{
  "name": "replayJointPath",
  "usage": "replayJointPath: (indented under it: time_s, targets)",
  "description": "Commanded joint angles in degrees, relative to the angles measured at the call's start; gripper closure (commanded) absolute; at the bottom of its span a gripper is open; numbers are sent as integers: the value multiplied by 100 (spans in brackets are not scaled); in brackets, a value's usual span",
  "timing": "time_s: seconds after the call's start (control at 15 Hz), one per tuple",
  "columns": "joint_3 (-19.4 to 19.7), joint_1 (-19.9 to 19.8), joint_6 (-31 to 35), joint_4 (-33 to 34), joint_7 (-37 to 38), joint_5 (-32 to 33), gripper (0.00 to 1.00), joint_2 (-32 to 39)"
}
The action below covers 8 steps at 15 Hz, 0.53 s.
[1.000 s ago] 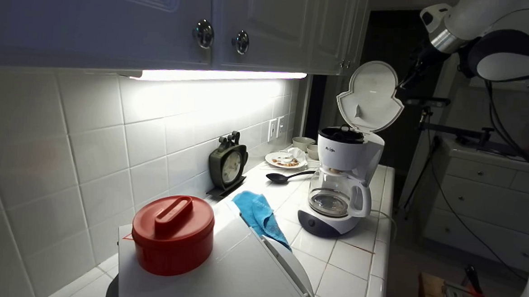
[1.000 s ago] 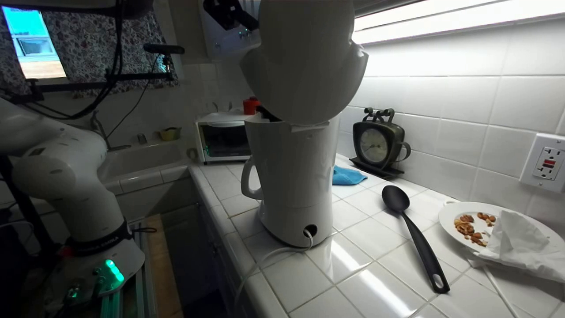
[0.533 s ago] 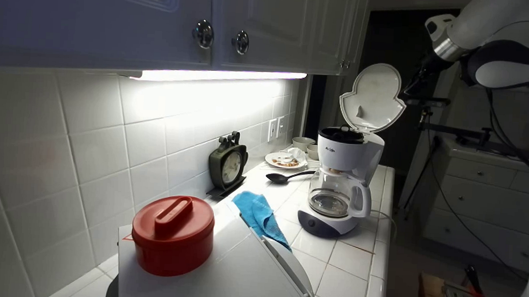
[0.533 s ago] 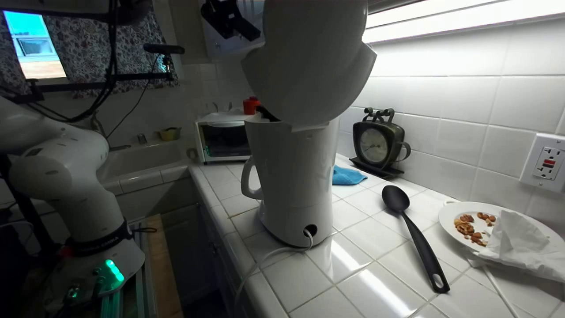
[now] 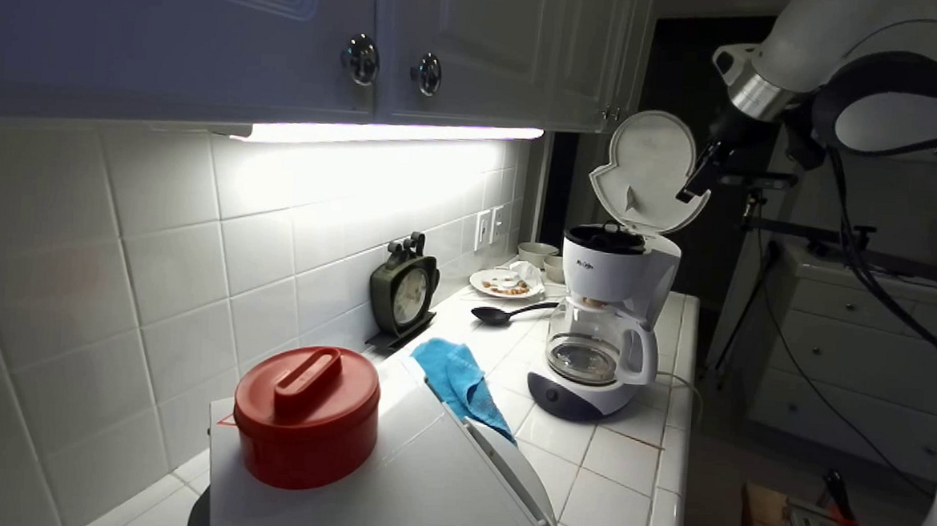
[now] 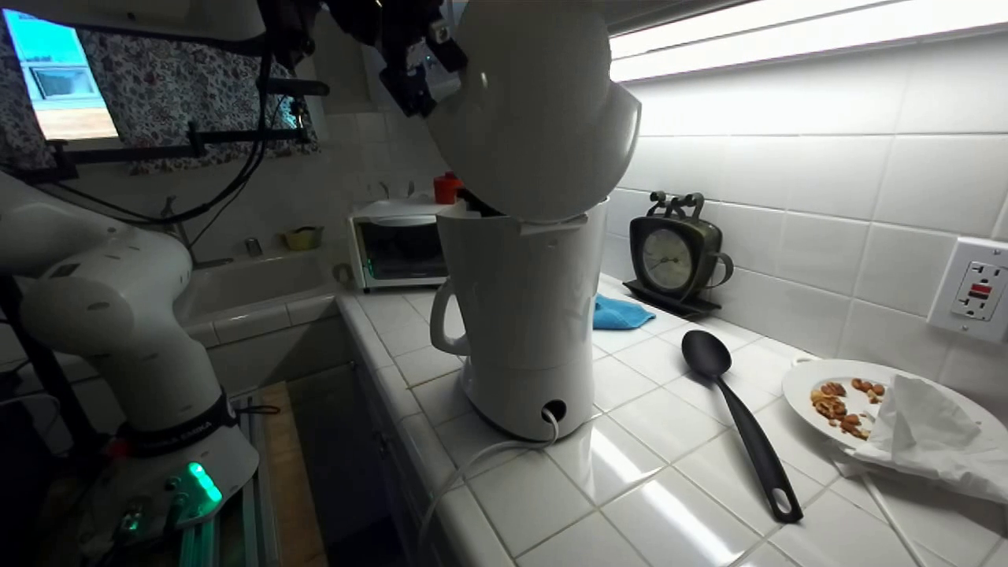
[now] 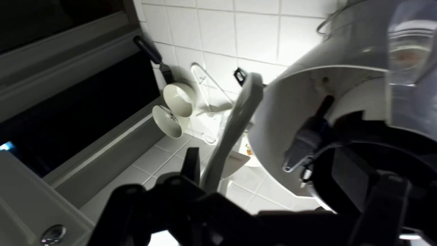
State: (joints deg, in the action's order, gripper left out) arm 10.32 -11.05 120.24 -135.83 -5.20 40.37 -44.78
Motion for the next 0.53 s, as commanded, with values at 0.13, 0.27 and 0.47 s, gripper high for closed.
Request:
replayJointPath:
  time_s: [0.13, 0.27, 0.47]
  targets:
    - [-959, 334, -841, -74, 964, -818, 0, 27]
    - [-1113, 374, -882, -39, 1186, -857, 0, 43]
    - [-1136, 415, -475, -98, 1115, -520, 0, 93]
